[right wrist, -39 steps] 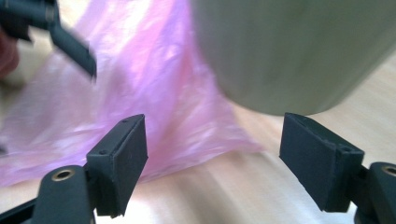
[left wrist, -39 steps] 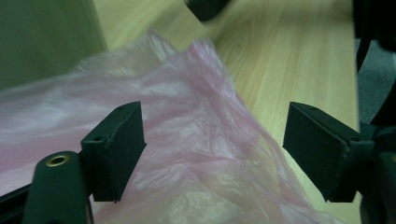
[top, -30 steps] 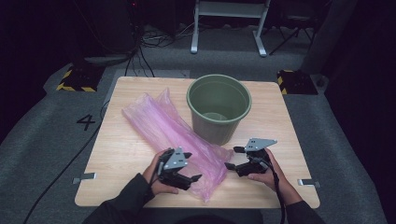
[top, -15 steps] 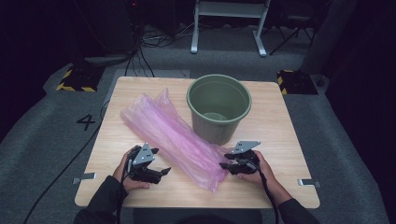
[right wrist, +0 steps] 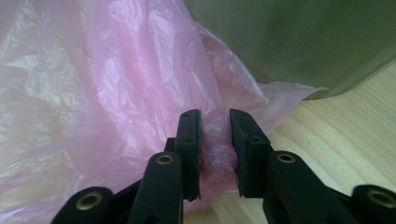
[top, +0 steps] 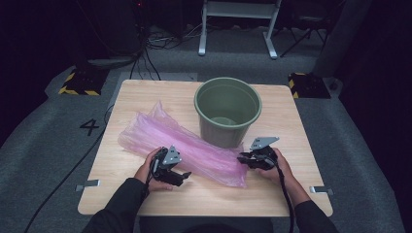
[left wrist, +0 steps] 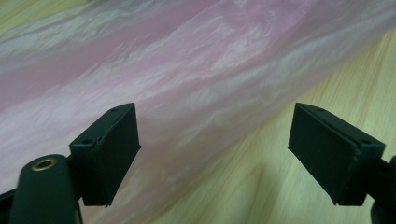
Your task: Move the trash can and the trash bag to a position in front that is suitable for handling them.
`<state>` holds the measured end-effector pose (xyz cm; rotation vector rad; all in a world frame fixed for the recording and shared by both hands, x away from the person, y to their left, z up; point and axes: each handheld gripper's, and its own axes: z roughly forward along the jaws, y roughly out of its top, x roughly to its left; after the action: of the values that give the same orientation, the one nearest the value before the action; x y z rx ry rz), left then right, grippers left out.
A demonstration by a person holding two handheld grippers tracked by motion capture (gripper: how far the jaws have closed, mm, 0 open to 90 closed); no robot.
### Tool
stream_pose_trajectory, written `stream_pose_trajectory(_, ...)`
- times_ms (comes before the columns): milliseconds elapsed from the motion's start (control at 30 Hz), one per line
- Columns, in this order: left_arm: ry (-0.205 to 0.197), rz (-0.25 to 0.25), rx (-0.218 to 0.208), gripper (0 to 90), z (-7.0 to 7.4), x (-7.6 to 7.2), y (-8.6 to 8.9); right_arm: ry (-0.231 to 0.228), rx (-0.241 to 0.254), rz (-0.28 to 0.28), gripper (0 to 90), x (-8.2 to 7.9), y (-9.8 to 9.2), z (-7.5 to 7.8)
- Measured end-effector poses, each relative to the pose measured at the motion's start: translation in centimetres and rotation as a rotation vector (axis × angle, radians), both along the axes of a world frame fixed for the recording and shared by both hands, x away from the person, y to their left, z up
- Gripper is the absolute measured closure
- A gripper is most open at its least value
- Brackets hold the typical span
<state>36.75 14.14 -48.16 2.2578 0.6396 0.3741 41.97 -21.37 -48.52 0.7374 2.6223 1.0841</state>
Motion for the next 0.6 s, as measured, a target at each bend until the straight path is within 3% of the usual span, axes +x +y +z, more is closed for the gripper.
stream_pose_trajectory(133,-0.004,-0.006,0.007,16.2,-0.1,0.7,-0.8,-0.007,-0.007,0.013,74.4,0.3,0.0,0.2)
stream_pose_trajectory(233,0.016,-0.007,-0.004,16.1,-0.3,2.0,-1.4,0.021,0.006,0.015,74.0,1.1,-0.5,0.2)
stream_pose_trajectory(333,0.044,-0.005,0.011,16.0,-0.8,3.1,-2.0,0.044,0.021,-0.006,72.2,1.9,-1.1,-0.1)
stream_pose_trajectory(400,0.047,-0.017,0.016,16.0,-1.1,3.4,-2.3,0.040,0.024,-0.018,72.3,2.2,-1.4,-0.1)
stream_pose_trajectory(467,0.076,-0.023,0.039,16.0,-1.6,4.0,-2.8,0.037,0.029,-0.022,72.8,2.3,-1.7,0.0)
stream_pose_trajectory(600,0.108,-0.030,0.018,15.5,-1.8,4.4,-2.8,0.021,0.047,-0.061,71.8,2.7,-2.2,0.1)
